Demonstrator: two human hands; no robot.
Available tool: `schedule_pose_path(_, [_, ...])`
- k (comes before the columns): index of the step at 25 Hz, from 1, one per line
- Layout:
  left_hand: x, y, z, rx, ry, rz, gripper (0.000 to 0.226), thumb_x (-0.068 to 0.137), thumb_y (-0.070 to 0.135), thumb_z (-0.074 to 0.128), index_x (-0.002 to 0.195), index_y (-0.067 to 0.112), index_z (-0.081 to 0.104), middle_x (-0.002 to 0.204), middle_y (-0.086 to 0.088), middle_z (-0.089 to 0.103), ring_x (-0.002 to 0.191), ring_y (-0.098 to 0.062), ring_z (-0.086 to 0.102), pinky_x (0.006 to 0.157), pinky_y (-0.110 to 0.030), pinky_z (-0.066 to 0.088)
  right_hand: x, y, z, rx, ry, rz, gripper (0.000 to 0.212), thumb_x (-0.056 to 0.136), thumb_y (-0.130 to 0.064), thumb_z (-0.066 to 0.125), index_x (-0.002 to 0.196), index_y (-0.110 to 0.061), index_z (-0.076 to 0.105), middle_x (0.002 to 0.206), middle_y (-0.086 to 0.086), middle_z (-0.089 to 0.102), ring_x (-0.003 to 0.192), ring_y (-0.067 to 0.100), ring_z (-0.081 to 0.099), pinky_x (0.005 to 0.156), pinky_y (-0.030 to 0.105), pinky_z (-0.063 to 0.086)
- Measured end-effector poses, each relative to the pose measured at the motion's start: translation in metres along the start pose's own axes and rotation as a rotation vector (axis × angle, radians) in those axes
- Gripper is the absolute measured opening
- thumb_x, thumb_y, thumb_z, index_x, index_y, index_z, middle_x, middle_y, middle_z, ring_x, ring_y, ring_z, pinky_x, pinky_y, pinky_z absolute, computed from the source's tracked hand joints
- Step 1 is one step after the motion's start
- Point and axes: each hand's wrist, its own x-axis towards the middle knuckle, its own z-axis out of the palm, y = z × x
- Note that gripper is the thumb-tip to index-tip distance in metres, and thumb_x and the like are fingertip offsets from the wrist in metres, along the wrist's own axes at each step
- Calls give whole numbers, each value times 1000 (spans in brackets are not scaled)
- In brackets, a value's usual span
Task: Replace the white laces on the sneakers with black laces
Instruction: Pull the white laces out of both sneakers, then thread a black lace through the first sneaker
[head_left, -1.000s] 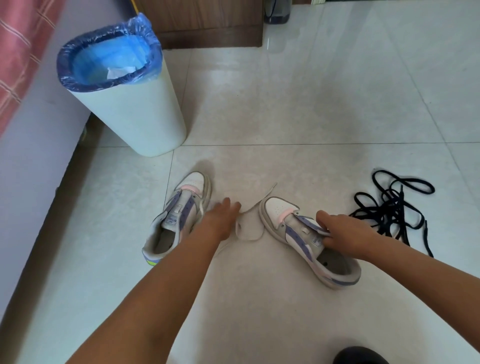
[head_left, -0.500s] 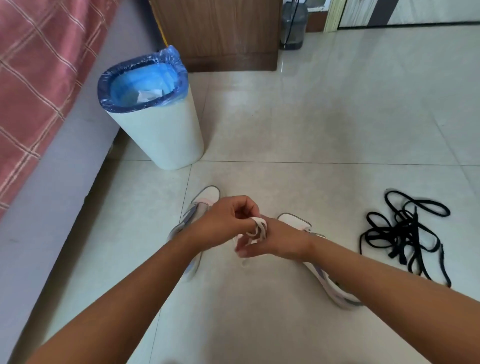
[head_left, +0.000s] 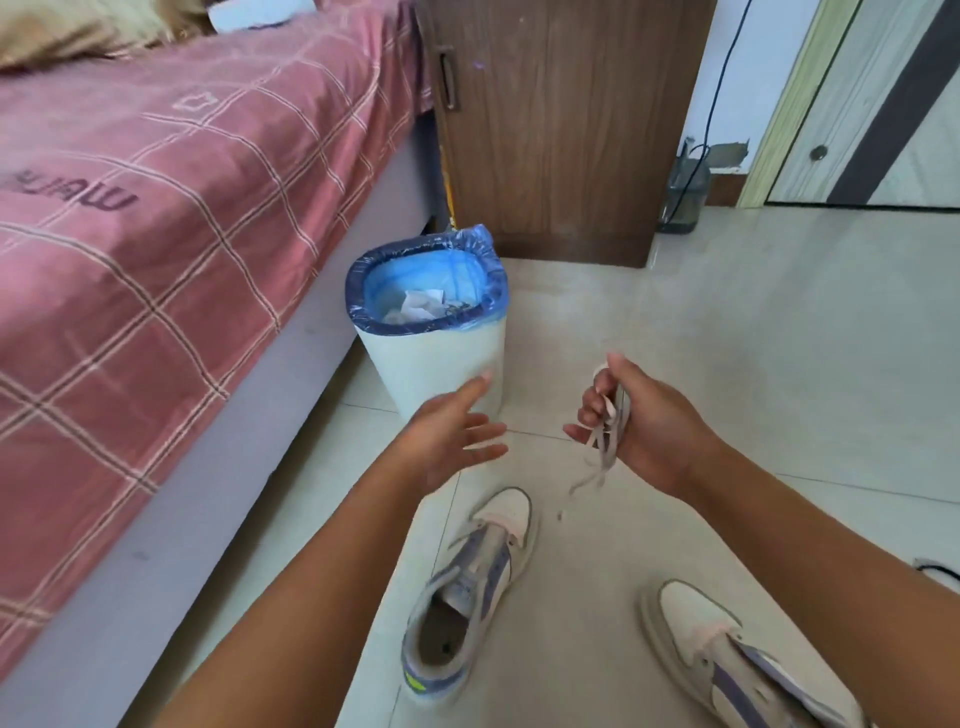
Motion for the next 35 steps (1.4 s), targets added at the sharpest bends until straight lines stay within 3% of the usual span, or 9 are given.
schedule_pose_path(2, [23, 43, -10, -353, 101, 23, 67, 87, 47, 61, 140, 21, 30, 137, -22, 32, 121, -40, 47, 80, -48, 54, 10, -23, 16, -469, -8, -21, 32, 98, -30, 45, 75, -13, 61, 69, 3, 53, 67, 16, 51, 74, 32, 42])
schedule_pose_path(5, [50, 69, -21, -477, 274, 5, 64, 80, 37, 71, 133, 23, 39, 139, -8, 31, 113, -41, 44, 67, -49, 57, 20, -75, 58, -1073, -62, -72, 19, 91, -27, 57, 90, -14, 71, 78, -5, 62, 68, 2, 53, 66, 16, 40])
schedule_pose_path(11, [35, 22, -18, -685, 343, 228, 67, 87, 11, 64, 139, 21, 24, 124, -3, 45, 81, -15, 57, 62, -48, 59, 28, -157, 139, -1047, -47, -347, 21, 87, -5, 62, 106, 3, 66, 94, 14, 64, 69, 10, 59, 58, 15, 54])
schedule_pose_path(16, [15, -31, -20, -659, 271, 220, 69, 90, -3, 48, 141, 35, 20, 122, -13, 59, 77, -20, 70, 61, -43, 59, 33, -131, 166, -1239, -64, -568, 9, 81, -2, 66, 87, 1, 72, 84, 15, 70, 72, 19, 68, 69, 28, 59])
schedule_pose_path(21, [7, -34, -21, -658, 261, 180, 64, 90, -5, 45, 139, 31, 25, 128, -18, 55, 86, -30, 68, 57, -41, 58, 49, -61, 141, -1785, -68, -266, 36, 83, -36, 68, 76, 0, 66, 73, 12, 58, 74, 27, 57, 64, 31, 43])
schedule_pose_path(26, [17, -7, -24, -596, 285, 132, 49, 93, 5, 50, 133, 21, 28, 121, -14, 56, 80, -28, 66, 53, -38, 58, 7, -65, 84, -1493, 249, -639, 30, 92, -30, 53, 75, -7, 62, 73, 4, 62, 73, 20, 55, 68, 32, 42])
schedule_pose_path(29, [31, 17, -15, -463, 353, 93, 48, 92, 20, 56, 132, 16, 30, 102, -3, 47, 73, -21, 59, 54, -40, 59, -31, -32, -2, -1498, 148, -411, 19, 92, -24, 56, 76, -20, 65, 76, -9, 65, 75, 8, 57, 71, 21, 42])
schedule_pose_path(31, [41, 36, -11, -408, 342, 82, 53, 91, 29, 58, 136, 17, 33, 112, -4, 45, 78, -21, 55, 57, -43, 59, -62, -1, -67, -1559, 84, -171, 20, 89, -27, 61, 69, -29, 64, 77, -16, 65, 76, 5, 58, 72, 17, 42])
schedule_pose_path(35, [53, 61, -25, -442, 317, 84, 69, 80, 27, 72, 136, 20, 33, 136, -9, 32, 108, -40, 46, 54, -47, 57, -121, 73, -195, -1539, 145, 51, 24, 63, -82, 52, 86, -75, 49, 87, -23, 61, 76, -7, 62, 69, 3, 43])
